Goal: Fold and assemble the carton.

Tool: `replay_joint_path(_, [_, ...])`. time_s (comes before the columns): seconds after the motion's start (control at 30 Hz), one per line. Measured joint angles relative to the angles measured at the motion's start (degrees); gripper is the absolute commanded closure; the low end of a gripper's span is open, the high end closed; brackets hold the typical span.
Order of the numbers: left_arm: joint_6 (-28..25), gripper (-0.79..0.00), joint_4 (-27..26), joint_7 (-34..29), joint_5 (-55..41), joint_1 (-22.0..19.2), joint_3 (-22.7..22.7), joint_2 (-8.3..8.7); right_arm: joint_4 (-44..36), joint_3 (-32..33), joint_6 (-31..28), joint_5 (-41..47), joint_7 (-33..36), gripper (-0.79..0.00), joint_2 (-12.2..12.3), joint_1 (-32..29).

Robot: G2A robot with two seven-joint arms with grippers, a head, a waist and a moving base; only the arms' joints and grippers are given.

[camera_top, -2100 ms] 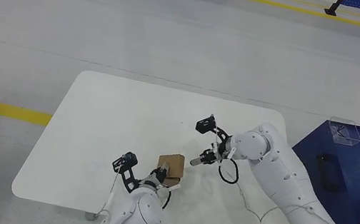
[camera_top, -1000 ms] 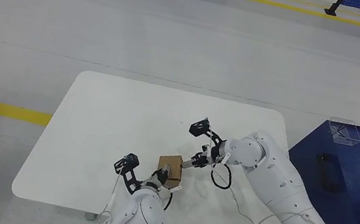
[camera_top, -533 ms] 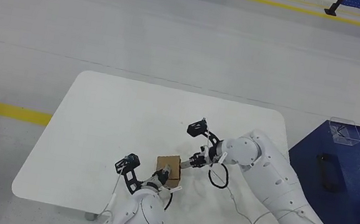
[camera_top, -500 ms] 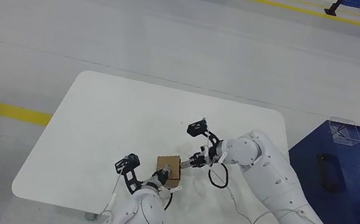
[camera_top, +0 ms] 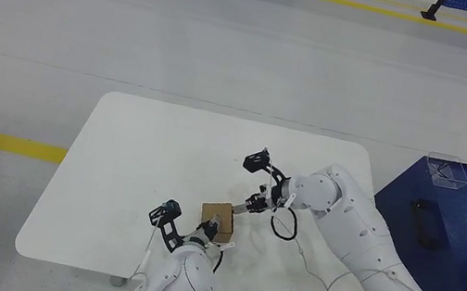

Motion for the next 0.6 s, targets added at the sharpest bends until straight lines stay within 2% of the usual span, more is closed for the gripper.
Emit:
replay_joint_path(0.2, [0.3, -0.785, -0.5, 0.1, 0.1, 0.2, 0.2, -0.08, -1.3, 0.4, 0.3, -0.4, 0.2, -0.785, 0.2, -1.2])
replay_joint_path(0.6, [0.1, -0.785, -1.4, 0.5, 0.2, 1.1, 0.4, -0.13, 1.7, -1.3, 1.0, -1.1, -0.8, -0.785, -1.2, -0.9])
